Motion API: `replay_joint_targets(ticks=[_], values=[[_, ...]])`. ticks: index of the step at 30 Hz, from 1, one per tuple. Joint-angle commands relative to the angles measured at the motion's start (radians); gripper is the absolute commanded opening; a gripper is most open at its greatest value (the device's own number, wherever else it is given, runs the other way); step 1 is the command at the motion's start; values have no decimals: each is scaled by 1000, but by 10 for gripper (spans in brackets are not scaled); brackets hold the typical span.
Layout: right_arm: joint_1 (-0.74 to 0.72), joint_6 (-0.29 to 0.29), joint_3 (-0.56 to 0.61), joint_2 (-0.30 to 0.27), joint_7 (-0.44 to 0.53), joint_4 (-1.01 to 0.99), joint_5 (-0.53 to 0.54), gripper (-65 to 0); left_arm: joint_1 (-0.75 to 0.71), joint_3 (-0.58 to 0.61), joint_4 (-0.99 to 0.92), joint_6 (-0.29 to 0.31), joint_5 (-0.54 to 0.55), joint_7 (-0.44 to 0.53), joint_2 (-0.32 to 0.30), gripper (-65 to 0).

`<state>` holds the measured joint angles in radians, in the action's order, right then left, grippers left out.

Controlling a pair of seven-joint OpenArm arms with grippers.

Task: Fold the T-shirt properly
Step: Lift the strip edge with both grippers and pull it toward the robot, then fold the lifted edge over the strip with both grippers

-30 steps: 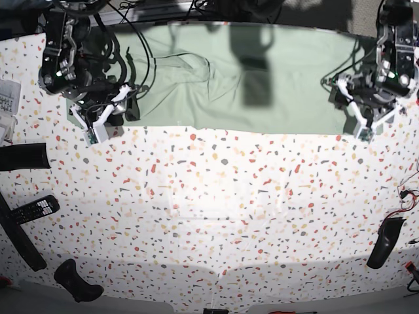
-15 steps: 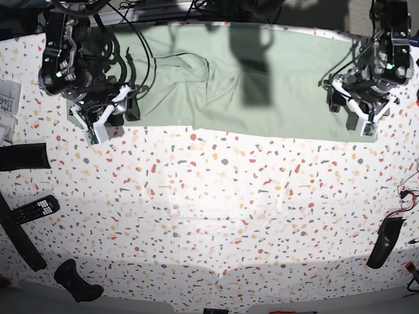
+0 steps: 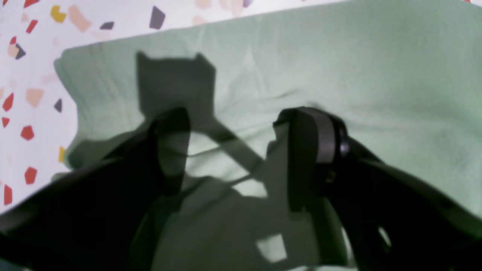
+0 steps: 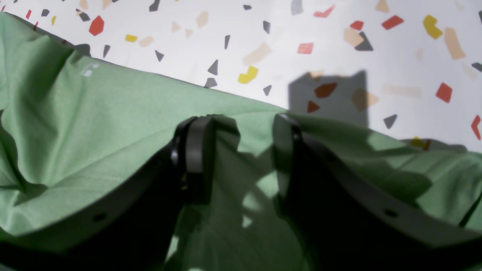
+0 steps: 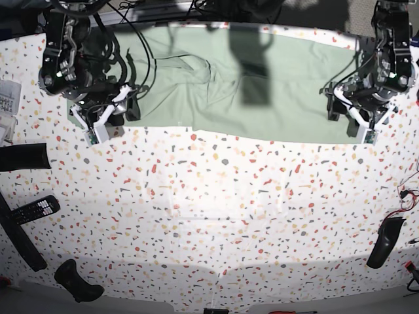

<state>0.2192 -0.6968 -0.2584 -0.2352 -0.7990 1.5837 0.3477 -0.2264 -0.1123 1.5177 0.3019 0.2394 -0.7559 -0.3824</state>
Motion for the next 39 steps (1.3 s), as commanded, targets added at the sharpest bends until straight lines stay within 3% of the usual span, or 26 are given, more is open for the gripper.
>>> replay_joint_targets(ticks=[1,17,31,39], values=[[-3,-1,-2,-8,-3,7,0,-400,-22,10,-45,-13,-48,-138,0,-257],[-79,-1,-2,-8,25,-65,-1,-400,68,10,-130,-2,-48,-121,0,-257],[-286,-1,-2,-8,33,-198,-10,-400,314,10,-393,56,-48,-77,3,-257],[-321,-1,-2,-8,51,-203,-35,-400,449,20,-490,84,-48,-80,3,-257]])
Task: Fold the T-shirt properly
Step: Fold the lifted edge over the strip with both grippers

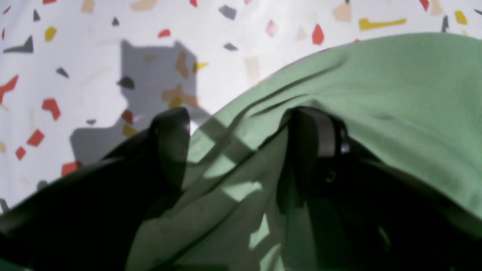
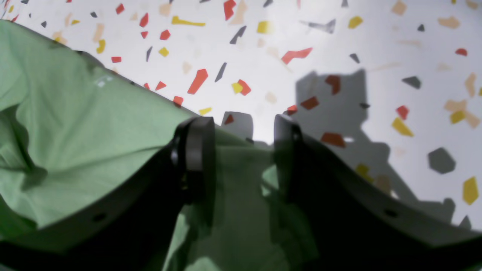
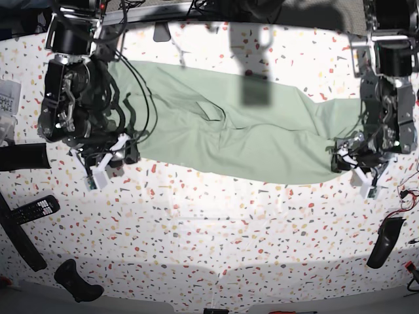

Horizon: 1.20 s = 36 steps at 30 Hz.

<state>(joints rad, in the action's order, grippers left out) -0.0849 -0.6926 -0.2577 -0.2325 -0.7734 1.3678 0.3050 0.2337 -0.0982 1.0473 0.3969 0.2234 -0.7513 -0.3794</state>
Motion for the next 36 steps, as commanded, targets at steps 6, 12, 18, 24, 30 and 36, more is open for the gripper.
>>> replay_joint_targets(ticks=[6,12,18,24,30,36], values=[[-24,-6,-3,-11,58,-59,8,-400,10,93,-55,-11,-31,-70,0,-257],[-33,-6,-3,-10,43,-89,9,-400,13,127,-55,-12,-32,-82,-3,-257],[-38,-6,-3,-17,49,15,92,-400,13,127,-55,-11,-32,-89,-9,-257],[-2,-6,-3,-10,-54,252,109,-400,13,127,-55,-12,-32,-90,-9,-257],[217,-6,-4,-9,-20,294,124,-400,10,127,-55,-11,-32,-93,-9,-257],[260,-6,-4,-9,71,192,37,-400,10,127,-55,-11,-32,-107,-9,-257]])
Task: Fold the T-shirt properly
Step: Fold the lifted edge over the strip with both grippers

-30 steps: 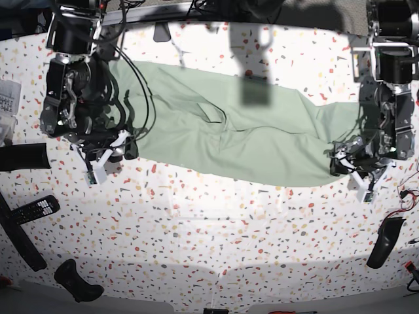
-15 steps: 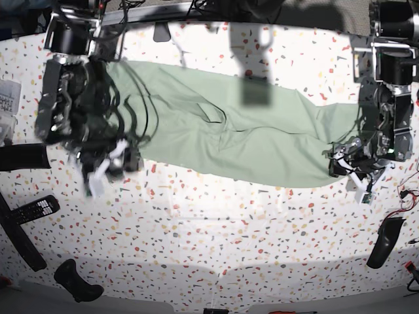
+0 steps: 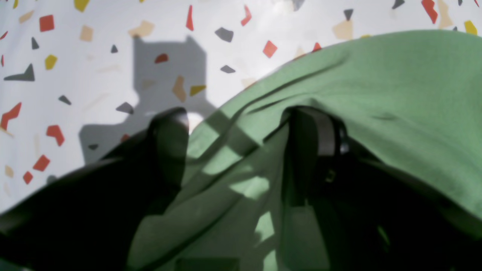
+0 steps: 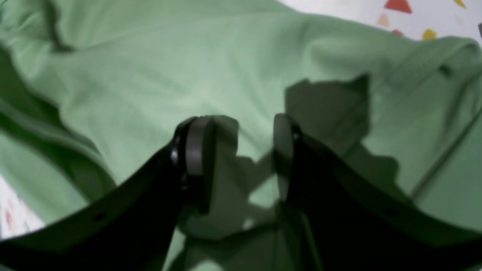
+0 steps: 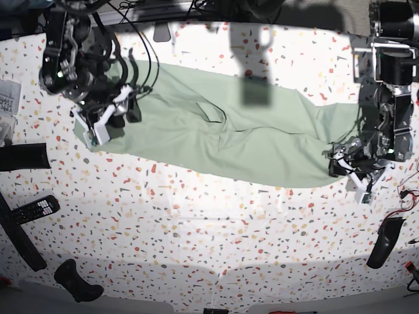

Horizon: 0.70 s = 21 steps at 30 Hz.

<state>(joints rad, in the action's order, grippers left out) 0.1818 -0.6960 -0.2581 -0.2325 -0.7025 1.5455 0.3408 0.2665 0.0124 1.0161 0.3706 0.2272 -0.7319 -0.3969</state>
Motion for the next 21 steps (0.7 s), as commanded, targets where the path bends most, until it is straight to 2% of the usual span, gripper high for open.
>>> replay_joint_targets(ticks=[1,4,9,12,16,18,21], values=[[-31,-2,-3,-9,-1,-27,1,-400,-22,16,-24,15,-36,-140,8,-257],[-124,-2,-3,-10,-2,-170,-6,-400,-23,16,-24,14,-36,-155,-3,-257],[-285,-2,3,-12,-2,-325,-54,-400,-20,16,-24,11,-33,-142,-61,-257],[-337,-2,32,-12,-3,-332,-55,-400,-20,16,-24,11,14,-151,-107,-257],[-394,-2,117,-23,2,-332,-54,-400,-20,16,-23,11,143,-158,-158,-257],[-434,-2,159,-30,5,-332,-54,-400,-20,16,-23,12,188,-157,-169,-257],[-497,-2,196,-31,3,-332,-72,-400,-20,16,-22,23,196,-156,-166,-257]])
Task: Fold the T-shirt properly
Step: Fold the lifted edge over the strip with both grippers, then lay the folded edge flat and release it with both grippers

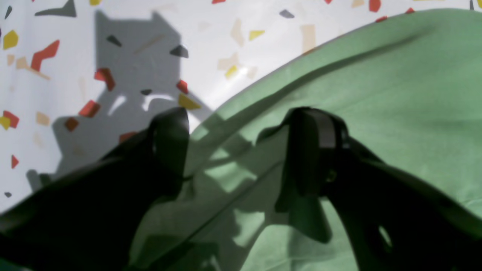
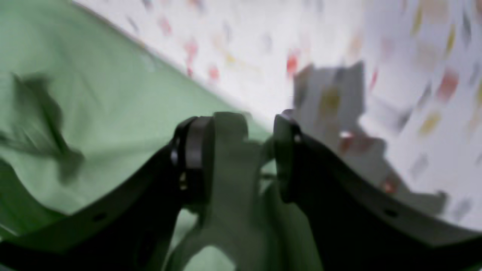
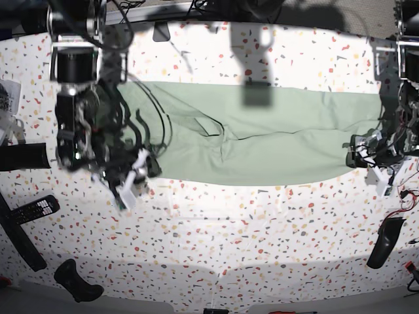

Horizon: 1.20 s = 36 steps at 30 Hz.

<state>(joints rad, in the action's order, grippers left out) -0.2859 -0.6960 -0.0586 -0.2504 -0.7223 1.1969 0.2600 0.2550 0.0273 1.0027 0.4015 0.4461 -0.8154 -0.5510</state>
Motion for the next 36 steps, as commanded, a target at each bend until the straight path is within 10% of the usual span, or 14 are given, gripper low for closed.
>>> replay_joint_targets(ticks=[1,18,36], values=[[-48,-2,6,-13,23,16,-3,-400,-8,2,-8,2,-23,-72,-12,-257],[-37,-2,12,-12,-121,106,144,-400,146,2,-6,21,-97,54,-18,-257],[230,-2,-1,-48,4,106,20,-400,190,1,-6,19,13,-78,-157,-257]])
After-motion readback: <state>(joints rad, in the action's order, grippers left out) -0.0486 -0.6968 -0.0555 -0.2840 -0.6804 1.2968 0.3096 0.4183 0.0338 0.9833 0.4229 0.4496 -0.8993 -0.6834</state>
